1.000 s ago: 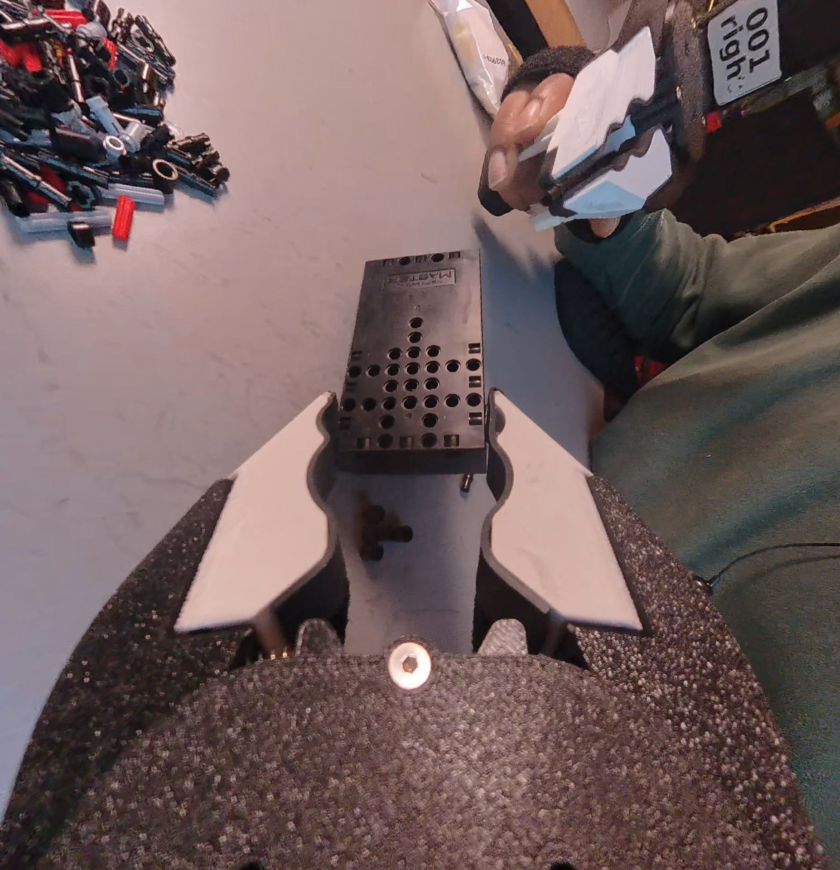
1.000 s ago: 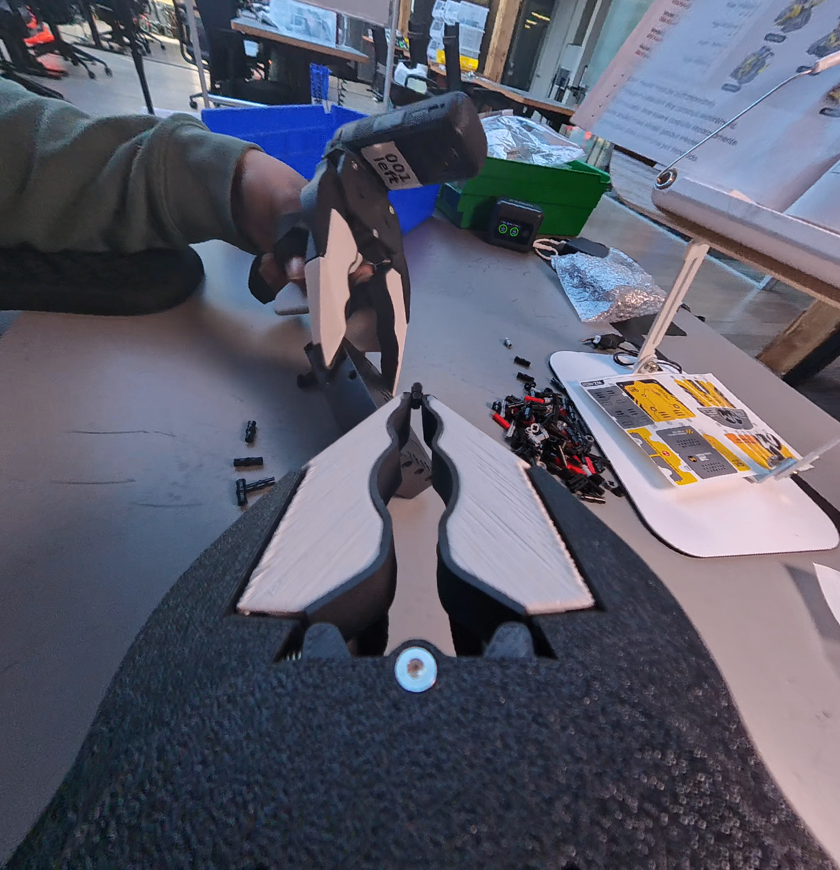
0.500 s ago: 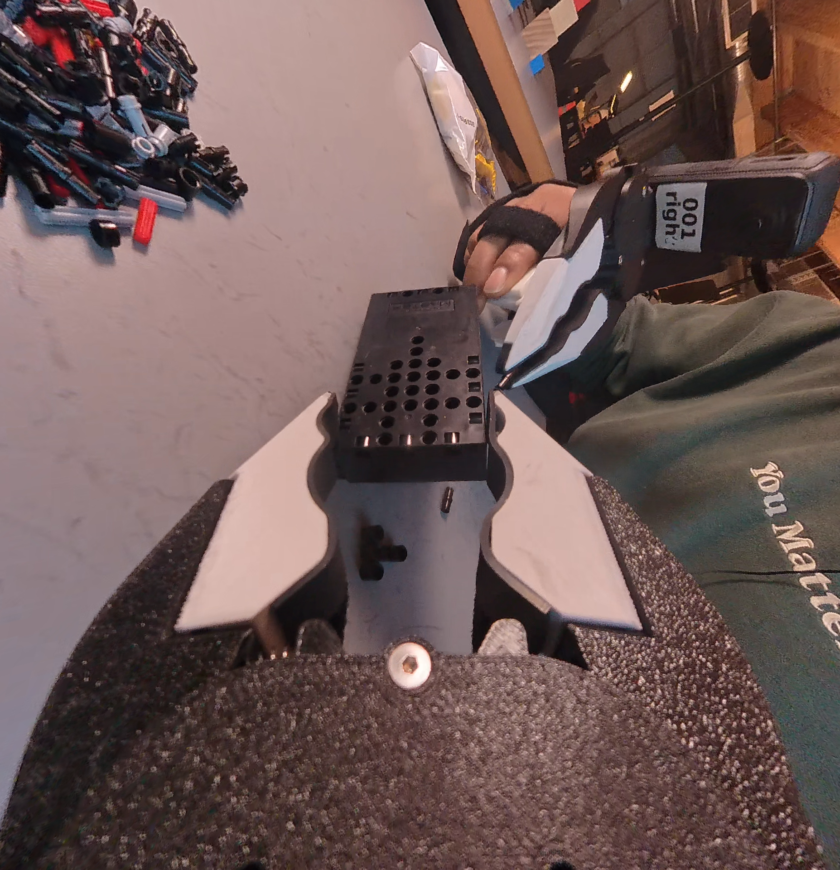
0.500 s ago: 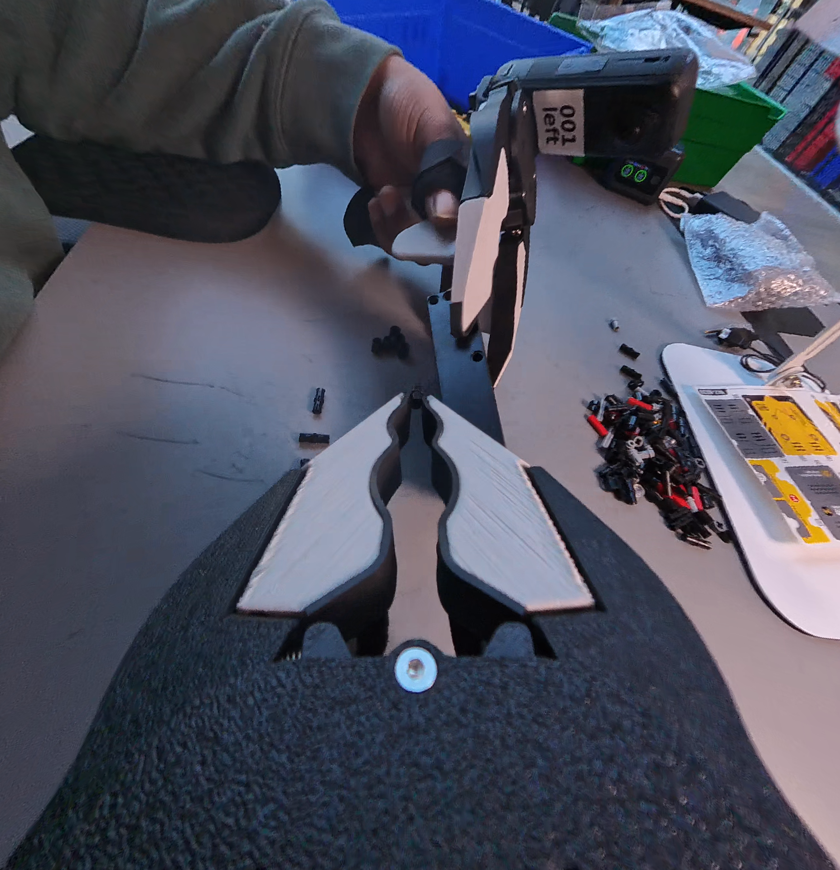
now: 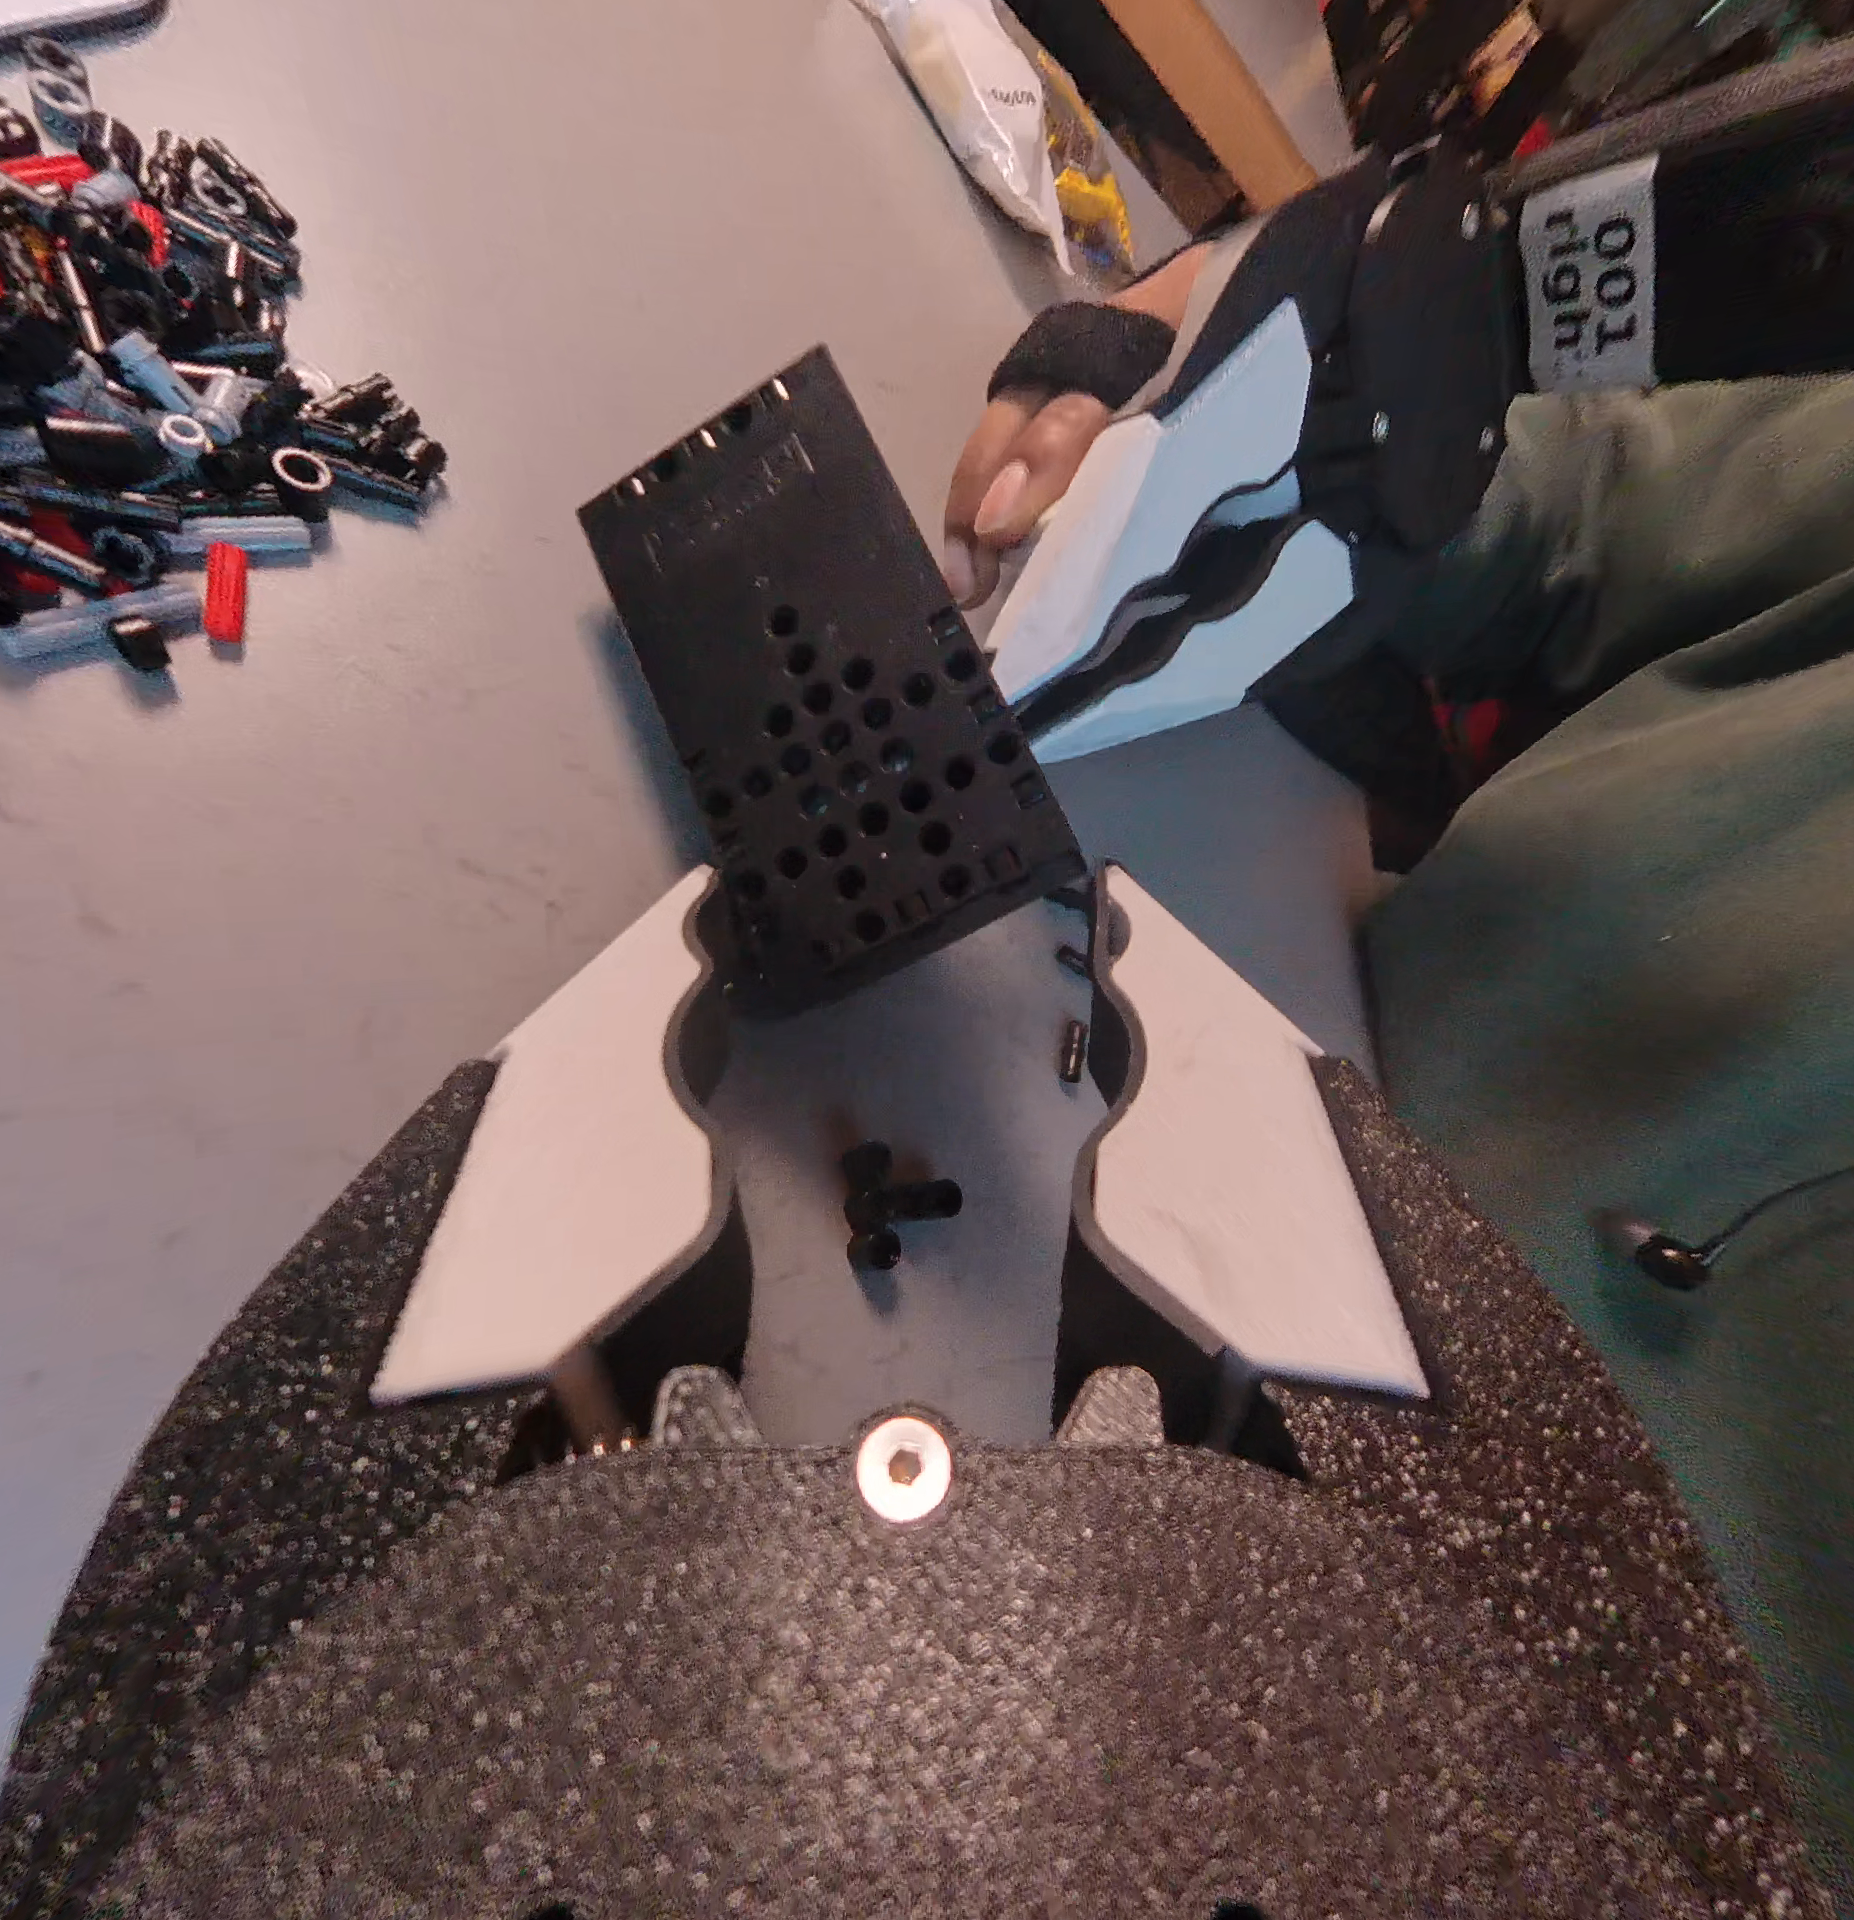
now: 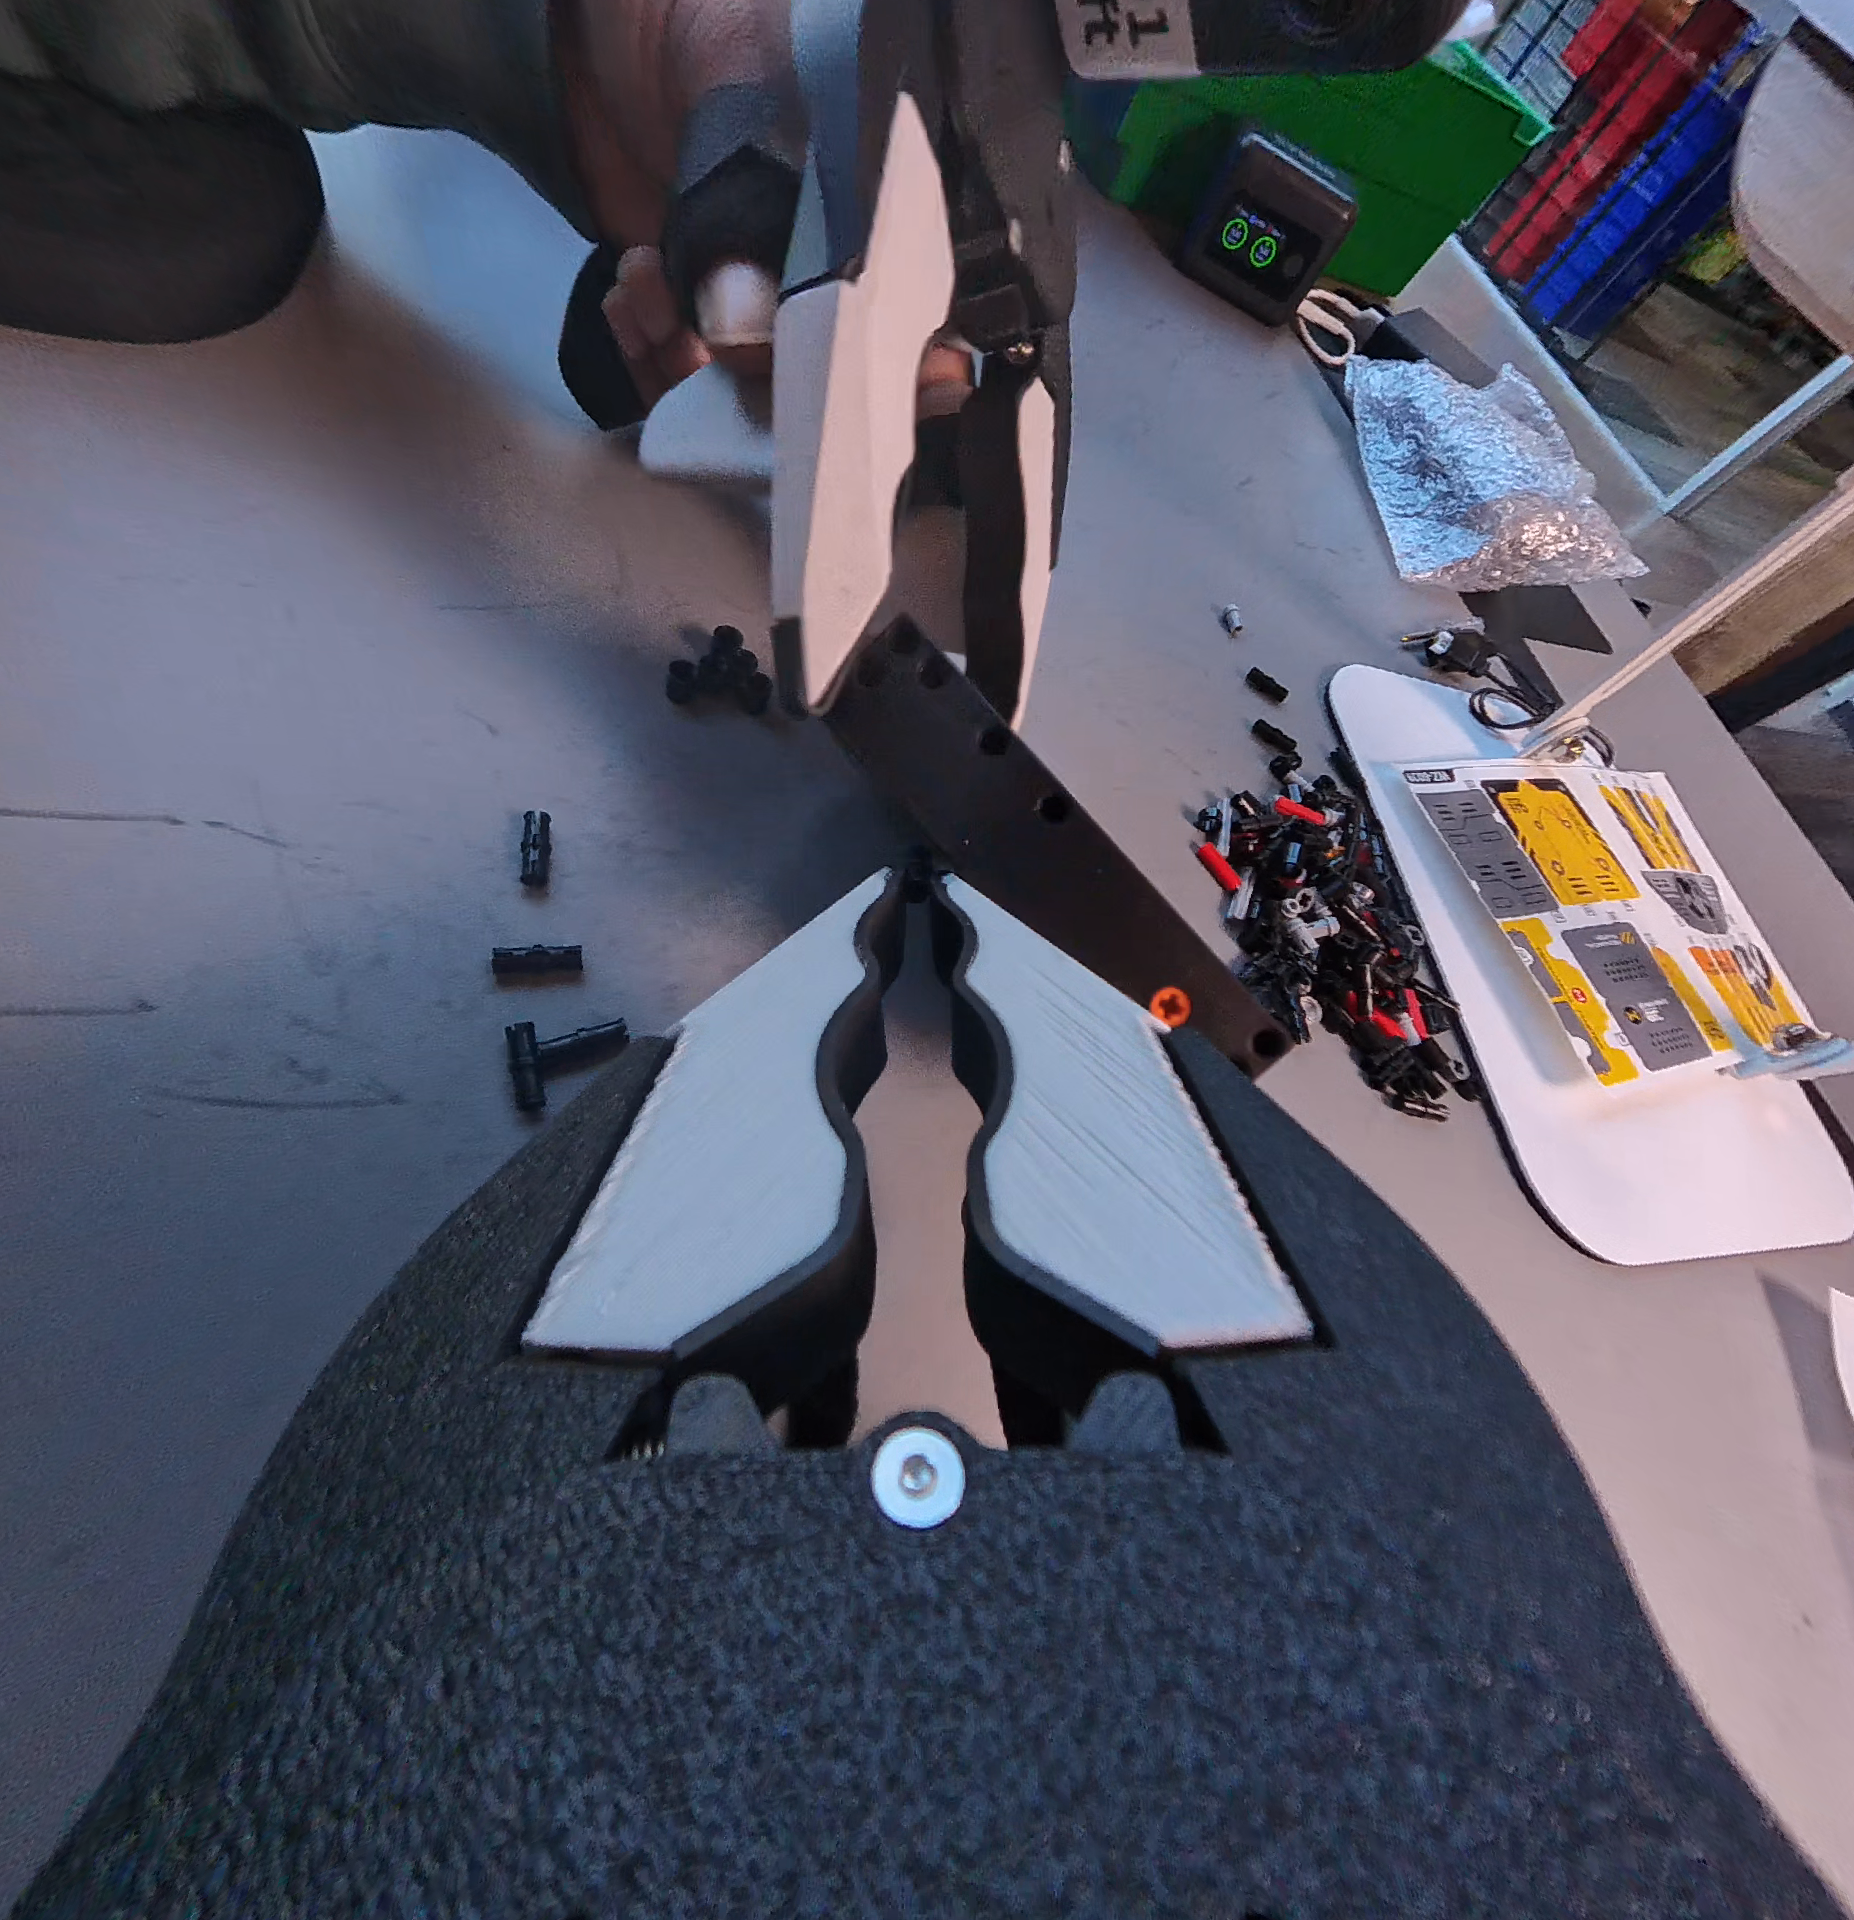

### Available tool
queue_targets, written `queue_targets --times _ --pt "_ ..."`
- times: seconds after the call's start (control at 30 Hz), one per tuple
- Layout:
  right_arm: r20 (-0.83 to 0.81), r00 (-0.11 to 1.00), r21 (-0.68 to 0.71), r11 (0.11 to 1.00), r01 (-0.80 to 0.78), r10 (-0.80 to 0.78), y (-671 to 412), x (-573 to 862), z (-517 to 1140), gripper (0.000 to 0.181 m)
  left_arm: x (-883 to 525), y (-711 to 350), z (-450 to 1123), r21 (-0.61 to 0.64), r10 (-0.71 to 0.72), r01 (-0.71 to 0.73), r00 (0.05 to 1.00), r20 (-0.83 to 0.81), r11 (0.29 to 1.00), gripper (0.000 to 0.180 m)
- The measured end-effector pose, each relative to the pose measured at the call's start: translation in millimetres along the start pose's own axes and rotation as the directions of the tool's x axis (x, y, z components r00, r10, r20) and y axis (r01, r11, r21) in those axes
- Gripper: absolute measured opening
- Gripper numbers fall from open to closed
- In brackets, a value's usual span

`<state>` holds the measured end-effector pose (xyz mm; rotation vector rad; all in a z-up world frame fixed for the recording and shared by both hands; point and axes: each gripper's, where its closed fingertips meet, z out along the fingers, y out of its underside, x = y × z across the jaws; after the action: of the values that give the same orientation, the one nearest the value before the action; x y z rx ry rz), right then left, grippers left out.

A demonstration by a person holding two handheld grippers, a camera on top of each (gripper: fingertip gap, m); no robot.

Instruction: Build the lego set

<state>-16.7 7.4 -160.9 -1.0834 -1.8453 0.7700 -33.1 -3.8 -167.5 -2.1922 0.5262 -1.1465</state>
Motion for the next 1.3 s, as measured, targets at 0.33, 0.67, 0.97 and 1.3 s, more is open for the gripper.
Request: queue_targets --times 0.33,0.67,0.97,1.3 --pt "-0.049 0.998 0.008 0.999 -0.032 0.032 -3 13 6 0.002 -18 11 8 -0.169 0.355 -0.319 0.897 0.263 0.933 0.064" --pt "-0.054 0.996 0.024 0.997 -0.075 0.076 -6 19 7 0.002 -23 -19 -4 -0.134 0.540 -0.550 0.693 0.478 0.824 0.029" --pt "0.051 0.985 0.073 0.983 -0.169 0.166 -32 23 -31 0.002 -8 -15 8 -0.073 0.506 -0.518 0.783 0.361 0.852 0.027" --pt "0.289 0.957 -0.157 0.987 0.025 0.022 -52 23 -21 0.002 3 -19 4 -0.037 0.540 -0.569 0.755 0.373 0.822 0.027"
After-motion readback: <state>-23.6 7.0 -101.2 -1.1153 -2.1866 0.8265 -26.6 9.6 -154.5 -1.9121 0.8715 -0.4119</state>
